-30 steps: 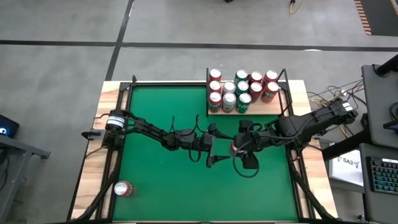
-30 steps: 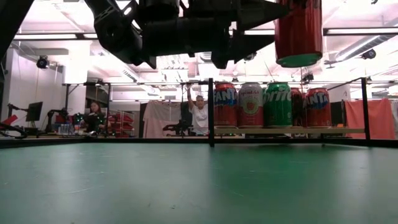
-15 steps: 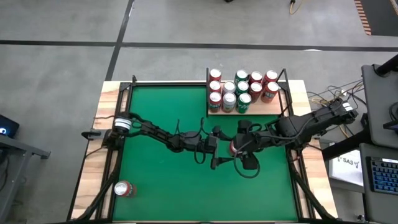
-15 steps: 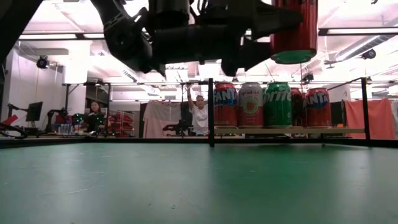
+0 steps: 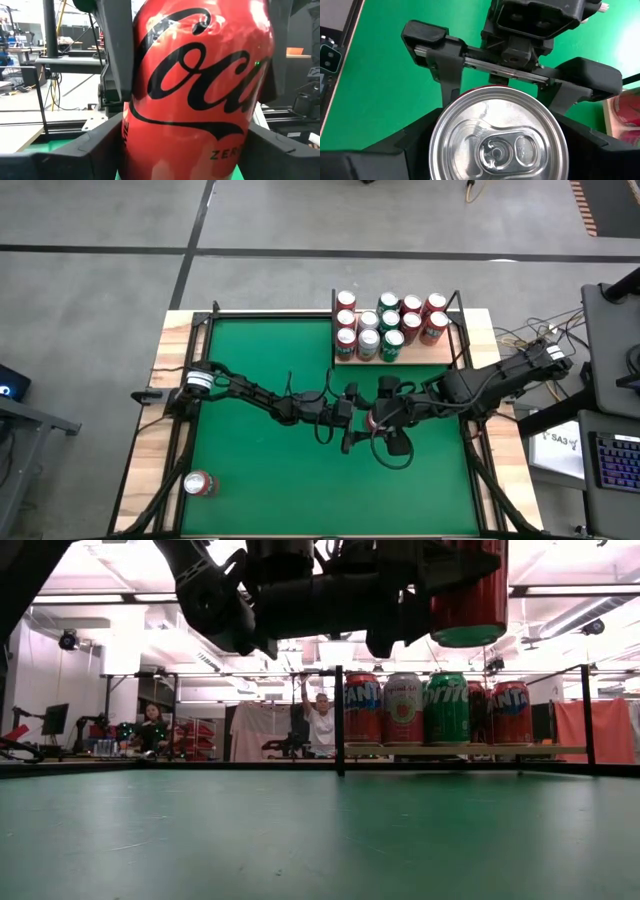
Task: Place canned beverage on shelf
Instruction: Put the red/black soda can on the shelf aligned with the other red/black soda cans
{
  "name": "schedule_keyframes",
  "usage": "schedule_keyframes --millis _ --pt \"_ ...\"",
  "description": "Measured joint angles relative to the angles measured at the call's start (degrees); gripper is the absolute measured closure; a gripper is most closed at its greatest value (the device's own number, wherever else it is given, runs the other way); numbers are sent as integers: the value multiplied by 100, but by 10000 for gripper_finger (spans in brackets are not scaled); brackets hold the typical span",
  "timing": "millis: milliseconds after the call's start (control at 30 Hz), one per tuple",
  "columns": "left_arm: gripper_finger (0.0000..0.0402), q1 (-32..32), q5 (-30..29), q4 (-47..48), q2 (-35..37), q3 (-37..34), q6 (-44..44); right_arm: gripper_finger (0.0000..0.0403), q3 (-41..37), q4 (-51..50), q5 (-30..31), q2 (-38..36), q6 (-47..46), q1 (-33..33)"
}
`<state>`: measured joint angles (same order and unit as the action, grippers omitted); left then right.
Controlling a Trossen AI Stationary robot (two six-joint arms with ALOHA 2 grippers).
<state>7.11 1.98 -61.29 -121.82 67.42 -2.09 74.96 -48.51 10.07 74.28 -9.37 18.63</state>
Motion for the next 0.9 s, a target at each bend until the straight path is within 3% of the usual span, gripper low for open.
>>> schedule_keyframes --millis 100,300,433,700,900 --pt "113 5 -33 9 0 -28 -4 104 6 2 -1 64 3 0" --pt "113 43 -707 -11 17 -215 -61 57 102 49 164 122 -13 -11" --pt "113 83 -1225 -17 68 -299 -103 58 382 -213 403 108 -338 -11" --pt "113 323 -3032 135 70 -348 7 70 1068 -1451 858 70 -1694 -2" --pt "113 383 -3324 139 70 -348 68 73 1110 -1600 867 87 -1992 0"
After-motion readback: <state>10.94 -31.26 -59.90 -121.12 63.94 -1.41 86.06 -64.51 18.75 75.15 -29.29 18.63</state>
